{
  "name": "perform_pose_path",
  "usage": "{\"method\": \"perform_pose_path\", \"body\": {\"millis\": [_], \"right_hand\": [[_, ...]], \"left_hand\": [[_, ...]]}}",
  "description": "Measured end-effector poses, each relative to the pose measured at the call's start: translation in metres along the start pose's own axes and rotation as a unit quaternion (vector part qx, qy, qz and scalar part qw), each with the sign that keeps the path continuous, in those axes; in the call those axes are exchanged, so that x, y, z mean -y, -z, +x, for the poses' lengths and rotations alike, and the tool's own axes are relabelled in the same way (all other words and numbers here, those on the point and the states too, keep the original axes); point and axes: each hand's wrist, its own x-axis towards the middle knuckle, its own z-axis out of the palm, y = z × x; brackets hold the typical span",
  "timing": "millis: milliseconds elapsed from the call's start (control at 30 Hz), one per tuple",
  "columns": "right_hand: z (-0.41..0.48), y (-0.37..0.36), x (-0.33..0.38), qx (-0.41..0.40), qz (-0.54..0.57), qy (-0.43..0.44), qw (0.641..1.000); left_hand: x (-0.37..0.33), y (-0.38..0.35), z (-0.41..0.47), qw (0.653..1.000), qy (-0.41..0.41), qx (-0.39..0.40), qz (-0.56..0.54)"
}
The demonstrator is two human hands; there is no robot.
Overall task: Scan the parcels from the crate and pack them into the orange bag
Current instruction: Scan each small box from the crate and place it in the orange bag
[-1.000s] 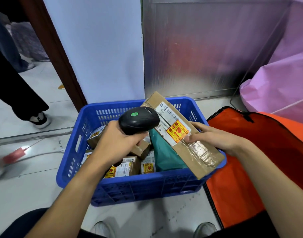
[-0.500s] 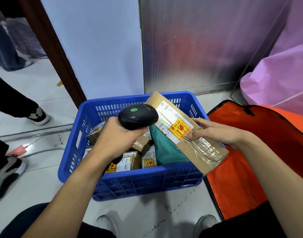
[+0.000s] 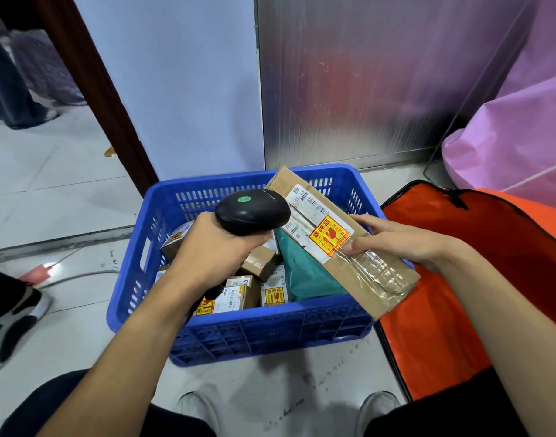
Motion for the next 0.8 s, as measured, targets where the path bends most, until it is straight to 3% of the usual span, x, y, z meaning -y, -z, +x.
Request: {"method": "perform_pose_path", "body": {"millis": [267,400,633,800], "right_hand": [[0.001,0.0,0.0,-0.006,-0.02,-0.002,1.0],[0.0,-0.001,0.001,-0.006,-0.02,-0.006,1.0],[0.002,-0.007,-0.004,-0.019,0.007,-0.018,1.0],[-0.006,-0.012,0.001,-0.048,0.059,-0.019,0.997]], "left_hand": [[-0.001,-0.002,-0.003,1.0,0.008,0.01,0.005],[0.0,-0.004,-0.001,0.999,-0.003,0.008,-0.05],[0.008,-0.014,0.012,0.994,0.056,-0.056,-0.071],[-0.001,-0.026,0.013,0.997,0.061,0.015,-0.047]]}}
